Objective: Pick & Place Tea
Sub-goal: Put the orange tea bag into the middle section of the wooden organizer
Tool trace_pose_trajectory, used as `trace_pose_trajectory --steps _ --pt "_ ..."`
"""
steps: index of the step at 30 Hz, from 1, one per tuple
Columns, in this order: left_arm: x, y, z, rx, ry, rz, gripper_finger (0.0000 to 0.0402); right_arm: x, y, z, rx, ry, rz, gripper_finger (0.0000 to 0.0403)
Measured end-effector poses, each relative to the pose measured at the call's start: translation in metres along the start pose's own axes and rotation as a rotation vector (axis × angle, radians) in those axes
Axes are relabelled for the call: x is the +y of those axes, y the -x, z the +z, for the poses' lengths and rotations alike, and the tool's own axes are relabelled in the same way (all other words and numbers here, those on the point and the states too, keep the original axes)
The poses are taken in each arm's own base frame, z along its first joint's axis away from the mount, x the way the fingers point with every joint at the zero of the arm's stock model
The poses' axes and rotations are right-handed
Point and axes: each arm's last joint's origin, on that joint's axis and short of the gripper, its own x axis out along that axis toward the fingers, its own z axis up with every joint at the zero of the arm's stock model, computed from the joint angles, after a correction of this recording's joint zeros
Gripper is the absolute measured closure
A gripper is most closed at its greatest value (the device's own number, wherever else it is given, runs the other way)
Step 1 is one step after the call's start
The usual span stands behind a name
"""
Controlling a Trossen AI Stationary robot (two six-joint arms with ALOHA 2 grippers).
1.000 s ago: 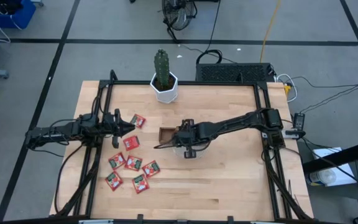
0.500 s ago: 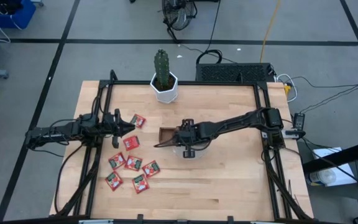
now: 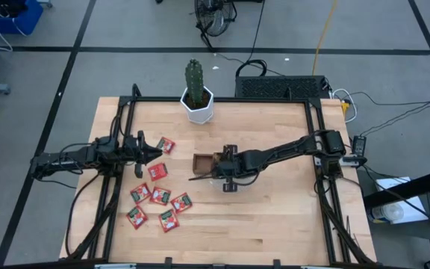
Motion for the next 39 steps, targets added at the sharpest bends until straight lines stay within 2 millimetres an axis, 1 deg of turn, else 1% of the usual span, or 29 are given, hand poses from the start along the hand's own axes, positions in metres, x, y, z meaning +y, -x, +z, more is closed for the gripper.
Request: trace_pose_trajectory --steps 5,10,13,22,31,35,39 --pt "0.000 0.000 0.000 0.000 0.000 0.000 0.0344 -0.003 0.019 0.007 -0.076 -0.020 -0.013 0.0403" --pt "0.000 0.000 0.000 0.000 0.000 0.000 0.0344 -0.003 0.021 0.014 -0.143 -0.024 -0.005 0.0403" --pt "0.000 0.000 0.000 0.000 0.000 0.000 0.0344 -0.002 0.015 0.015 -0.147 -0.020 0.023 0.0403" --pt "0.000 0.000 0.000 0.000 0.000 0.000 0.0344 0.001 -0.008 0.010 -0.078 -0.003 0.032 0.0403" --pt "0.000 0.000 0.000 0.000 0.000 0.000 0.0344 0.000 -0.010 0.008 -0.059 -0.012 0.040 0.0403" --pt "0.000 0.000 0.000 0.000 0.000 0.000 0.0344 -0.001 -0.012 0.005 -0.042 -0.036 0.082 0.0403" --pt "0.000 0.000 0.000 0.000 0.000 0.000 0.0344 -0.001 -0.014 0.003 -0.035 -0.042 0.077 0.0403"
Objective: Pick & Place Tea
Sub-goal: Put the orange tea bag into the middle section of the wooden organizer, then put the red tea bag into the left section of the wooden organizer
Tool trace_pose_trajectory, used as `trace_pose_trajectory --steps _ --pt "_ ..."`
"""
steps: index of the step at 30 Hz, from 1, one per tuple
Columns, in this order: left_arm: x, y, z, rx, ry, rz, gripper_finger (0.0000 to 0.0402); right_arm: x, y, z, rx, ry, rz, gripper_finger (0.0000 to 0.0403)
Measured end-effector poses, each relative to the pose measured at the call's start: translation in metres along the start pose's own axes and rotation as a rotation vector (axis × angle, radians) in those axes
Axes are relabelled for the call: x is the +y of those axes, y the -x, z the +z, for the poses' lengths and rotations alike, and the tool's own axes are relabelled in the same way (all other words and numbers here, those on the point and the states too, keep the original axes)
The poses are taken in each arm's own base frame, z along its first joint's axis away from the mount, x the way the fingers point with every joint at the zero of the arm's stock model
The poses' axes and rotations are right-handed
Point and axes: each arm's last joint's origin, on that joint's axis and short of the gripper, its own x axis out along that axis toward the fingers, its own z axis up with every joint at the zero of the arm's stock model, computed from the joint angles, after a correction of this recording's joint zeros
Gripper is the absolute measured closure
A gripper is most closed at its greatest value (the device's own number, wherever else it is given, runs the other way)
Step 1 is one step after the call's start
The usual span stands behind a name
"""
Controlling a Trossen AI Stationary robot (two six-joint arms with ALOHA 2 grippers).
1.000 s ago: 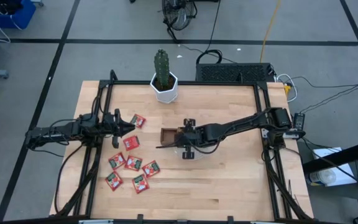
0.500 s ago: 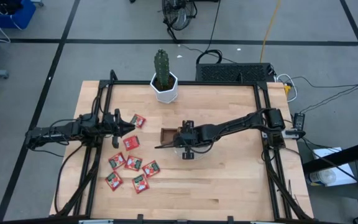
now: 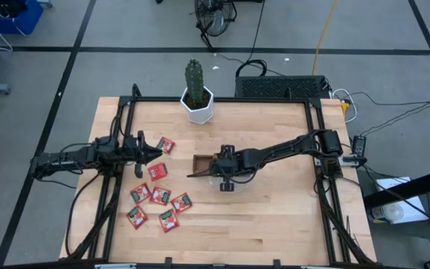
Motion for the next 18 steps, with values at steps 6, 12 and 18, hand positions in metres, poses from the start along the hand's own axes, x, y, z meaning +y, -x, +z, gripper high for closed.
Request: trace_pose_trajectory --steps 6,12,18 --pt "0.000 0.000 0.000 -0.001 0.000 0.000 0.0344 0.001 0.006 0.001 -0.009 0.004 0.005 0.0403" --pt "0.000 0.000 0.000 0.000 0.000 0.000 0.0344 -0.001 0.044 0.011 -0.133 -0.011 0.020 0.0403" --pt "0.000 0.000 0.000 0.000 0.000 0.000 0.0344 -0.002 0.095 0.014 -0.271 -0.027 0.039 0.0403"
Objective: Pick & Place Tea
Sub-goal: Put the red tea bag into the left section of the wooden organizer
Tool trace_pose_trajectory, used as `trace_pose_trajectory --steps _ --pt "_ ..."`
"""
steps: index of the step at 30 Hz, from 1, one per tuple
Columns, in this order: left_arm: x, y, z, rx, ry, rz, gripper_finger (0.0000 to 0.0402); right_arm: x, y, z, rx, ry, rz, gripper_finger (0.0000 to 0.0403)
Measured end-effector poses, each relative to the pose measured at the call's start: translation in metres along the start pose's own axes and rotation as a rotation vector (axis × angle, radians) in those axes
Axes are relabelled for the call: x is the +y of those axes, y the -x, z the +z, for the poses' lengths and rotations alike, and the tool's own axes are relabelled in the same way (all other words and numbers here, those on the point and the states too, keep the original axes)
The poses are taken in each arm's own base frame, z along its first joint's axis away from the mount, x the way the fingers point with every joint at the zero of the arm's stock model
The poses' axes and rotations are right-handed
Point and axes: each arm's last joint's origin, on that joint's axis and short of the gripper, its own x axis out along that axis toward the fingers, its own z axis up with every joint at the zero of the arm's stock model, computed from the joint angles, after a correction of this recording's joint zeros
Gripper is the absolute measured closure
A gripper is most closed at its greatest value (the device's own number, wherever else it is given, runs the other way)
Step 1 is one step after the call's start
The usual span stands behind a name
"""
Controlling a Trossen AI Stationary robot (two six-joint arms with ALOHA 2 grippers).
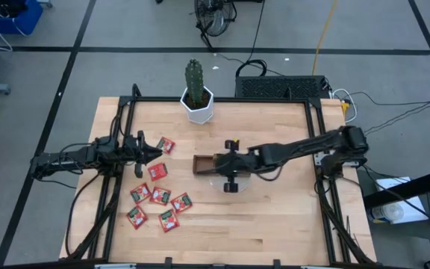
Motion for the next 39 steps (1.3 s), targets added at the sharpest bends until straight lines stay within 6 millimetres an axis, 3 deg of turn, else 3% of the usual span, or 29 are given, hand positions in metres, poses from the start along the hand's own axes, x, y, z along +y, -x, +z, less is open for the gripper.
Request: trace_pose_trajectory --steps 4,9,19,26,35,39 --pt "0.000 0.000 0.000 0.001 0.000 0.000 0.0344 -0.001 0.025 -0.012 -0.071 -0.013 -0.009 0.0403" --pt "0.000 0.000 0.000 0.000 0.000 0.000 0.0344 -0.009 0.044 -0.055 -0.164 -0.079 -0.060 0.0403" --pt "0.000 0.000 0.000 0.000 0.000 0.000 0.0344 -0.027 0.047 -0.156 -0.533 -0.131 -0.061 0.0403" --pt "0.000 0.000 0.000 0.000 0.000 0.000 0.0344 -0.045 0.052 -0.210 -0.618 -0.221 -0.117 0.0403" --pt "0.000 0.000 0.000 0.001 0.000 0.000 0.0344 -0.053 0.065 -0.243 -0.747 -0.261 -0.115 0.0403" --pt "0.000 0.000 0.000 0.000 0.000 0.000 0.0344 -0.055 0.074 -0.243 -0.813 -0.259 -0.138 0.0403"
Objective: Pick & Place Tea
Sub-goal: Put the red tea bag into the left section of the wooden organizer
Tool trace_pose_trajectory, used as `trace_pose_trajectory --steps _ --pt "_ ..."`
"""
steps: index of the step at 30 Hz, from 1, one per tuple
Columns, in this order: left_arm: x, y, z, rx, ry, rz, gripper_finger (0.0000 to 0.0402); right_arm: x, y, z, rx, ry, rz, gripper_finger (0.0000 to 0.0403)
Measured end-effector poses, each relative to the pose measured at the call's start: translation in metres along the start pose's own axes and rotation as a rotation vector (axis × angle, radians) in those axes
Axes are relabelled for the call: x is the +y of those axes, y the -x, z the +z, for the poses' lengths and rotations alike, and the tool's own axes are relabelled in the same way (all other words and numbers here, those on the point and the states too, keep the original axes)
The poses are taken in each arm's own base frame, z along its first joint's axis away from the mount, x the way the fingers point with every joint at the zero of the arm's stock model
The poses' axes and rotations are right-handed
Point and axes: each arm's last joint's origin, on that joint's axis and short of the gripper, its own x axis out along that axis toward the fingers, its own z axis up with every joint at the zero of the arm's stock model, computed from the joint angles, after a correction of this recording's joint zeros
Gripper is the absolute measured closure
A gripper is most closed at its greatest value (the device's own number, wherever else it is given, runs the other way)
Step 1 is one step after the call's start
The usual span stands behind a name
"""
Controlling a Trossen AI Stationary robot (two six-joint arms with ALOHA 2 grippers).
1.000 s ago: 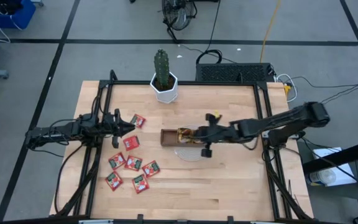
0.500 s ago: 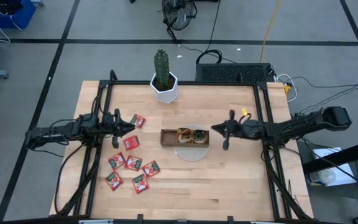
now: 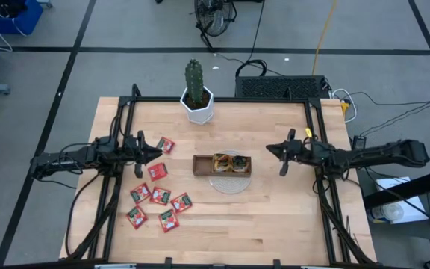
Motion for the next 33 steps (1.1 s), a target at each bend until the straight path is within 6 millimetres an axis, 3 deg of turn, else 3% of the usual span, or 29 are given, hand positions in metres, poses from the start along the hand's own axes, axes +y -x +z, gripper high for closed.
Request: trace_pose_trajectory --steps 19,28,33 --pt "0.000 0.000 0.000 0.000 0.000 0.000 0.0344 -0.006 0.019 0.000 0.029 0.057 -0.064 0.0403" --pt "0.000 0.000 0.000 -0.003 0.003 0.000 0.0344 -0.006 0.019 -0.002 0.045 -0.082 -0.065 0.0403" --pt "-0.002 0.001 0.010 -0.108 0.003 -0.018 0.0344 -0.006 0.019 -0.002 0.044 -0.111 -0.065 0.0403"
